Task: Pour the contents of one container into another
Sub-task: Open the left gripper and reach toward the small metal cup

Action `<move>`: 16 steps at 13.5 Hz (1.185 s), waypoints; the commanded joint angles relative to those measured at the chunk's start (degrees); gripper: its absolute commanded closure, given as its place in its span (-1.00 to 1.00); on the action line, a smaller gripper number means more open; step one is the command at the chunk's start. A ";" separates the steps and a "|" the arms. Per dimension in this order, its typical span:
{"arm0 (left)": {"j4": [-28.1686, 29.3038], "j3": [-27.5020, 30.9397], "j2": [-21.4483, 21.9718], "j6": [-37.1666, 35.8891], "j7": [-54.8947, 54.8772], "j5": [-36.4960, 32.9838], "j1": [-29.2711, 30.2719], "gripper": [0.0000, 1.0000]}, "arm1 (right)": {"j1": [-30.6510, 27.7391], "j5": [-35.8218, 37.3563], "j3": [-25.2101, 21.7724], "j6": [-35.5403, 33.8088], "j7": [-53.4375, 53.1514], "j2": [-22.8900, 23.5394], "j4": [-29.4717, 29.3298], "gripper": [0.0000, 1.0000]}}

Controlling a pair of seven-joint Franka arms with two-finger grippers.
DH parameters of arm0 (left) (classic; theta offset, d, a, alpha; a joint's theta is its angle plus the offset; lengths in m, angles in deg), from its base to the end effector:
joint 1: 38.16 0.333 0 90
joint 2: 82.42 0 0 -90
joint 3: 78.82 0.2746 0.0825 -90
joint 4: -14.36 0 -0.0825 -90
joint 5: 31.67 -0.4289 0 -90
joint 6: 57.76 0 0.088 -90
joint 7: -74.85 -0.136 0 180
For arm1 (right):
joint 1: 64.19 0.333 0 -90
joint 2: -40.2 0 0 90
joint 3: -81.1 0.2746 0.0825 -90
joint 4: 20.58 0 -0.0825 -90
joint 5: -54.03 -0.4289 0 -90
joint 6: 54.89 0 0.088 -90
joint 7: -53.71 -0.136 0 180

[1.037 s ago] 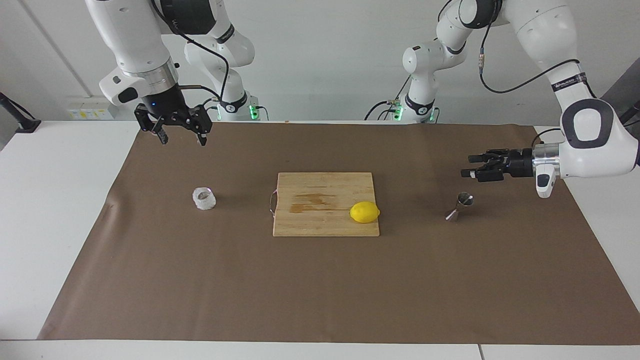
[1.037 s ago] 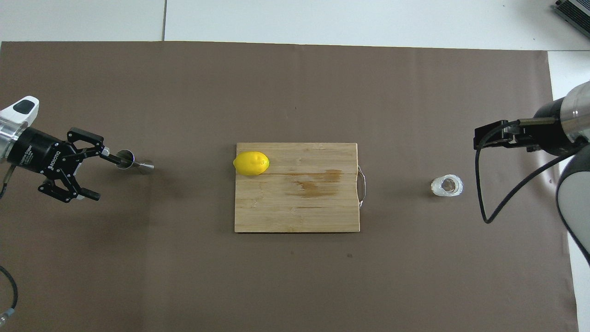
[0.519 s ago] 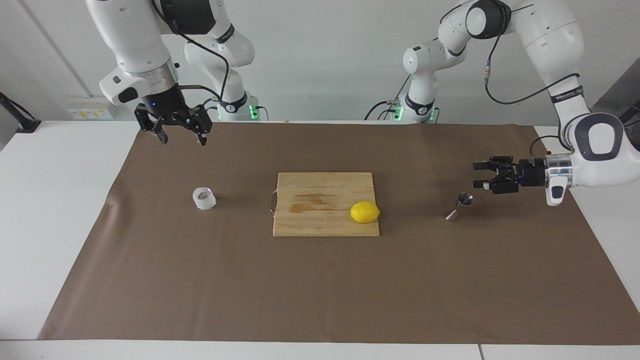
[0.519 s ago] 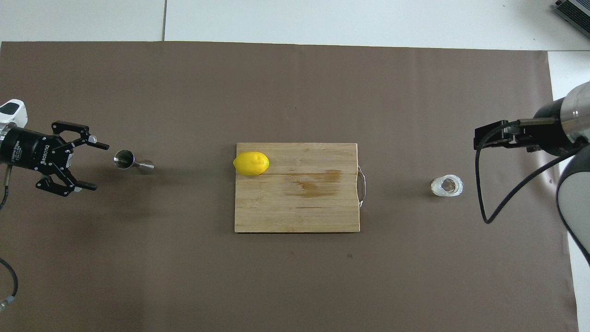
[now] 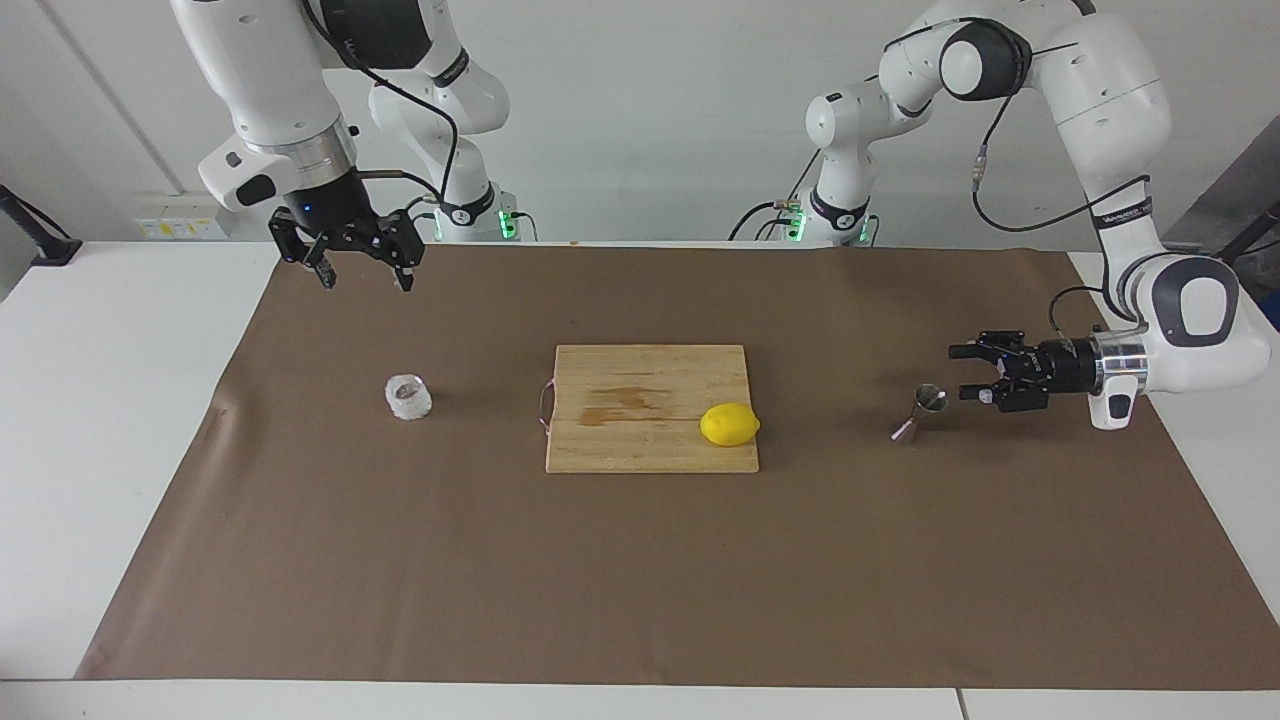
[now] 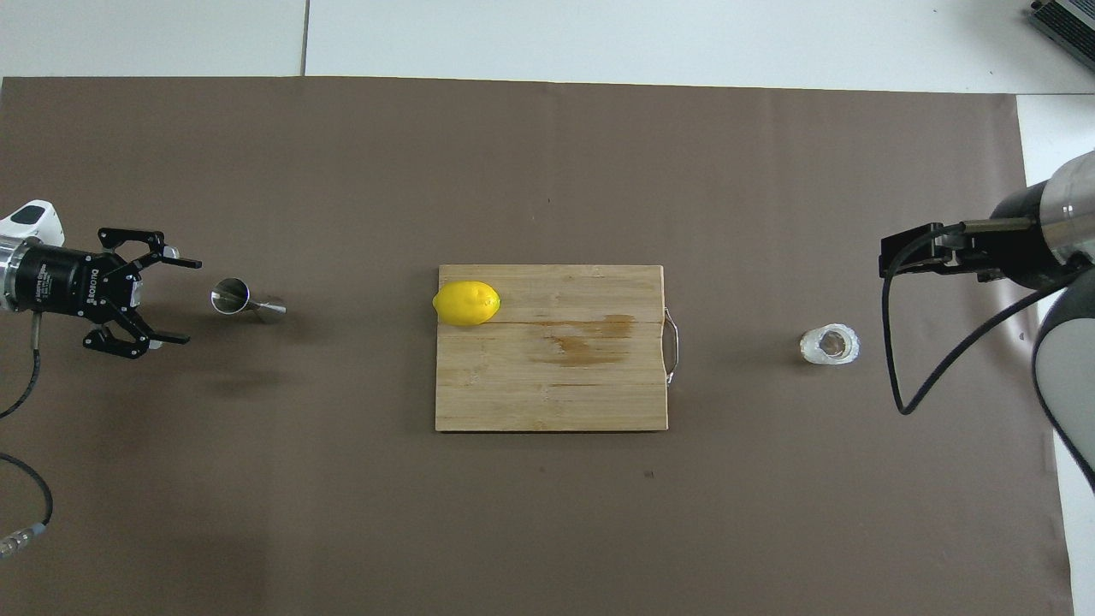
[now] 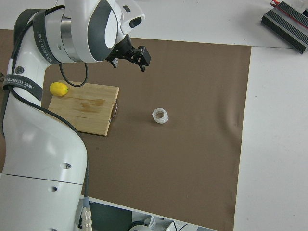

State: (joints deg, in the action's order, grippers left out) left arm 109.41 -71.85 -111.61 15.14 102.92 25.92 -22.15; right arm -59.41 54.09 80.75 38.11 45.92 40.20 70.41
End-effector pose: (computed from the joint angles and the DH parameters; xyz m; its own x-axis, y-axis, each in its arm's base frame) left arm 0.6007 0.1064 0.2597 0.3362 0.2308 -0.9131 0.9215 -0.2806 0.2684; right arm 0.6037 0.0466 0.5498 0.9977 -0.0586 0.0349 -0.0585 -0.9983 -0.0037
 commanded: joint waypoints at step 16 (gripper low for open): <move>1.63 0.85 -3.51 4.52 17.64 5.16 -2.56 -1.00 | -0.64 -1.47 0.44 -1.06 0.31 0.26 -0.73 -1.00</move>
State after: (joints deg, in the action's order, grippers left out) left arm 110.59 -71.55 -114.83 17.93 119.39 30.00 -23.75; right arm -59.41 54.09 80.75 38.11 45.92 40.20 70.41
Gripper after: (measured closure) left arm 0.000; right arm 0.000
